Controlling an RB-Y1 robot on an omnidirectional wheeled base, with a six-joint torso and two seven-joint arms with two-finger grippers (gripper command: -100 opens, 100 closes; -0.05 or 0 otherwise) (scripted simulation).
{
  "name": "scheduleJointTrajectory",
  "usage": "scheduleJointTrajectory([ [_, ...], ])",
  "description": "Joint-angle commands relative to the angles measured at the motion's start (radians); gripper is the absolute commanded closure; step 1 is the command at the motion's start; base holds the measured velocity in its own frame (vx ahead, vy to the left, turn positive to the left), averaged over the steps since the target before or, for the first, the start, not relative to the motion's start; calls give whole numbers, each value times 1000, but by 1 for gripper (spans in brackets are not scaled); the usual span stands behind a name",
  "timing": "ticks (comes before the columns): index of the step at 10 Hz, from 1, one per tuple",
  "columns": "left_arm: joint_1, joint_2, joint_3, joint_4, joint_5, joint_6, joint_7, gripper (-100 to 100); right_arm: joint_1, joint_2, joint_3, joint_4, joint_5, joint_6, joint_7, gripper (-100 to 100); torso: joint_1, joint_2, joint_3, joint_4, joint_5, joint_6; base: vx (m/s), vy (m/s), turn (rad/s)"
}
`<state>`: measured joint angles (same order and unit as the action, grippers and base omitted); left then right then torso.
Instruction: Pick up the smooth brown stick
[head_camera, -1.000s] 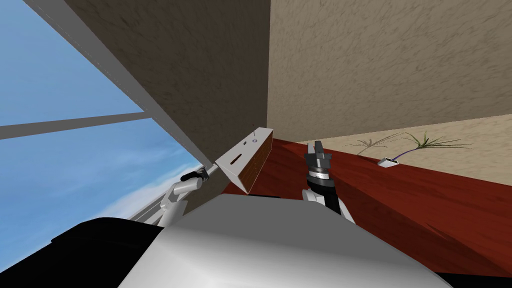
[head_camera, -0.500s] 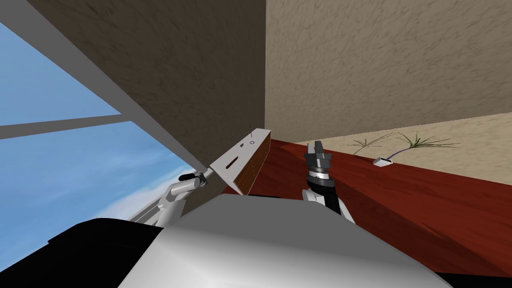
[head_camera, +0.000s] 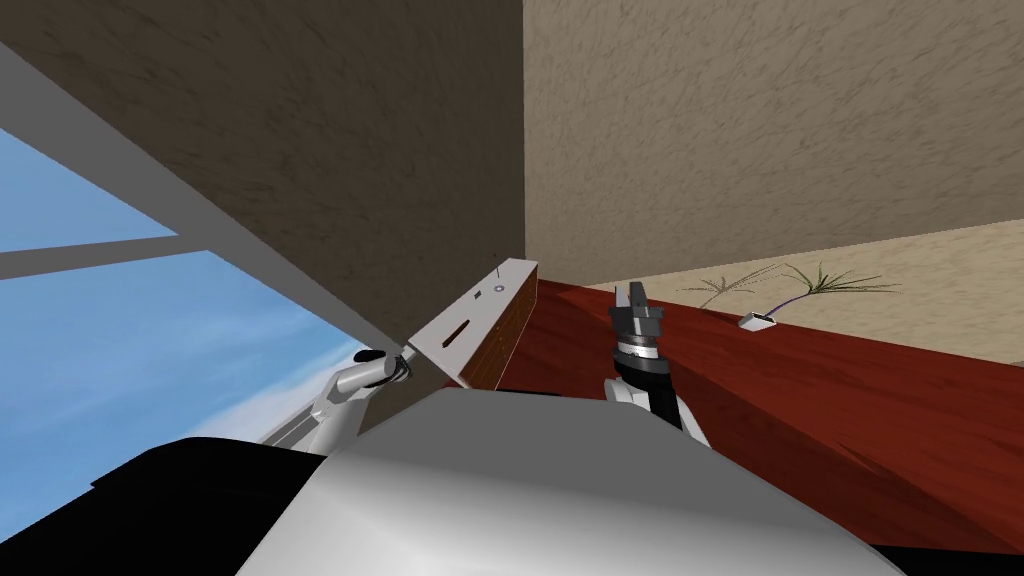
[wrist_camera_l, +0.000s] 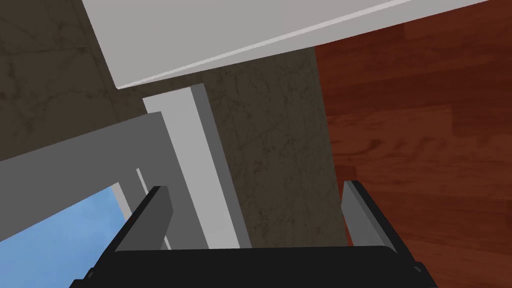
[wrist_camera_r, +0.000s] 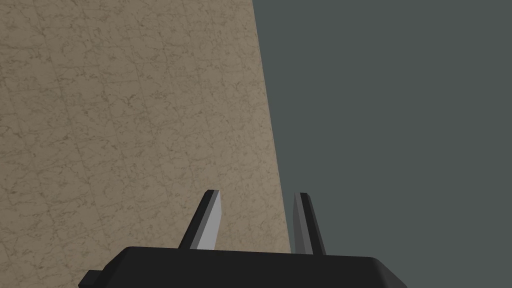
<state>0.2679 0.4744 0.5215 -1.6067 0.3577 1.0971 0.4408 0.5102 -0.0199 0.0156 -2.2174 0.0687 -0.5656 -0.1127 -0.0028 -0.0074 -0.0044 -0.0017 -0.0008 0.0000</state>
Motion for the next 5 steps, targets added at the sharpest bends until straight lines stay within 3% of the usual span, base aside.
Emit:
scheduleJointTrajectory([
  [1, -16, 11, 20, 46, 19, 50, 15, -100, 0, 0, 0, 0, 0, 0, 0, 0, 0, 0, 0, 0, 0, 0, 169, -27, -84],
  [5, -35, 20, 51, 110, 44, 153, 42, -100, 0, 0, 0, 0, 0, 0, 0, 0, 0, 0, 0, 0, 0, 0, 134, -29, -70],
])
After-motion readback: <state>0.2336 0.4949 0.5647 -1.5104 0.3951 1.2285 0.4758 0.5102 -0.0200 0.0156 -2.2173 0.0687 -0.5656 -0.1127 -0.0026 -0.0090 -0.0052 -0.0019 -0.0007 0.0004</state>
